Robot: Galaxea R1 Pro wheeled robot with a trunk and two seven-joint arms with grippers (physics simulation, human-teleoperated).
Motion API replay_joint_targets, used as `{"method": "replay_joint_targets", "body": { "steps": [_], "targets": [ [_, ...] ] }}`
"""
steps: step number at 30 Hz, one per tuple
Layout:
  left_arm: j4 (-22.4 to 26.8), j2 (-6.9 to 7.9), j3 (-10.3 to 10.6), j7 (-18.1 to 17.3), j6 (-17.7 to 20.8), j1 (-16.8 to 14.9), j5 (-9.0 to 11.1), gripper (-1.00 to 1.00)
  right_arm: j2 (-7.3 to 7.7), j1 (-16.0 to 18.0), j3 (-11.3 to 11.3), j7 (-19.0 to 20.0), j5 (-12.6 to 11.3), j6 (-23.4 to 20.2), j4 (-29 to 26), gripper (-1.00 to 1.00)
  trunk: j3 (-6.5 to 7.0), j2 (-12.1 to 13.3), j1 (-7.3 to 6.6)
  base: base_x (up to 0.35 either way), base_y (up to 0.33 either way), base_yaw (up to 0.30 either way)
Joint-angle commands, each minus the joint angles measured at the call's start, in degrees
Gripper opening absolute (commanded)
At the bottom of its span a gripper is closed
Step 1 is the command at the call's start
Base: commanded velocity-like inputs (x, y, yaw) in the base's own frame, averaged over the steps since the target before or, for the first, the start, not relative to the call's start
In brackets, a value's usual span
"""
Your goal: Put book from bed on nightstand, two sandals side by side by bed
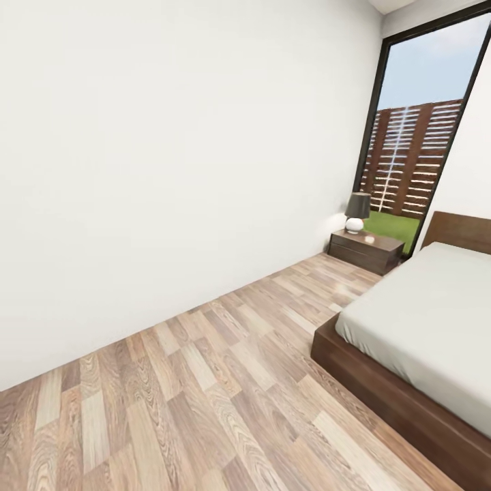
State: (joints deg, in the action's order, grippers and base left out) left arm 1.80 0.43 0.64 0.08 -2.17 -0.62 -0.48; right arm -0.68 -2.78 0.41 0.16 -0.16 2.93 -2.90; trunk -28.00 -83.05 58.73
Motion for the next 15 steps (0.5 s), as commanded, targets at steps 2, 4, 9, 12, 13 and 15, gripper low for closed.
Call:
{"method": "replay_joint_targets", "body": {
  "steps": [2,4,9,12,13,15],
  "targets": [
    [-0.05,0.01,0.06,0.01,-0.20,-0.05,-0.05,1.00,-0.01,-0.03,0.03,0.02,-0.02,0.09,-0.09,1.00,-0.04,-0.03,0.00,0.024,0.039,0.000],
    [-0.05,0.01,0.06,0.01,-0.20,-0.05,-0.05,1.00,0.02,-0.03,0.03,0.02,-0.02,0.08,-0.09,1.00,-0.04,-0.03,0.00,0.045,0.049,0.000],
    [-0.05,0.01,0.06,0.03,-0.25,-0.01,-0.05,1.00,0.05,-0.03,0.03,0.02,-0.02,0.07,-0.09,1.00,-0.04,-0.03,0.00,0.084,0.070,0.000],
    [-0.05,0.01,0.06,0.06,-0.27,0.00,-0.05,1.00,0.04,-0.03,0.03,0.02,-0.02,0.07,-0.09,1.00,-0.04,-0.03,0.00,0.057,0.040,0.000],
    [-0.05,-0.01,0.06,0.07,-0.27,-0.02,-0.07,1.00,0.05,-0.03,0.03,0.02,-0.02,0.06,-0.09,1.00,-0.04,-0.03,0.00,0.036,0.025,0.000],
    [-0.05,-0.04,0.06,0.08,-0.30,-0.04,-0.08,1.00,0.05,-0.03,0.03,0.02,-0.02,0.06,-0.09,1.00,-0.04,-0.03,0.00,0.026,0.018,0.000]
  ]
}}
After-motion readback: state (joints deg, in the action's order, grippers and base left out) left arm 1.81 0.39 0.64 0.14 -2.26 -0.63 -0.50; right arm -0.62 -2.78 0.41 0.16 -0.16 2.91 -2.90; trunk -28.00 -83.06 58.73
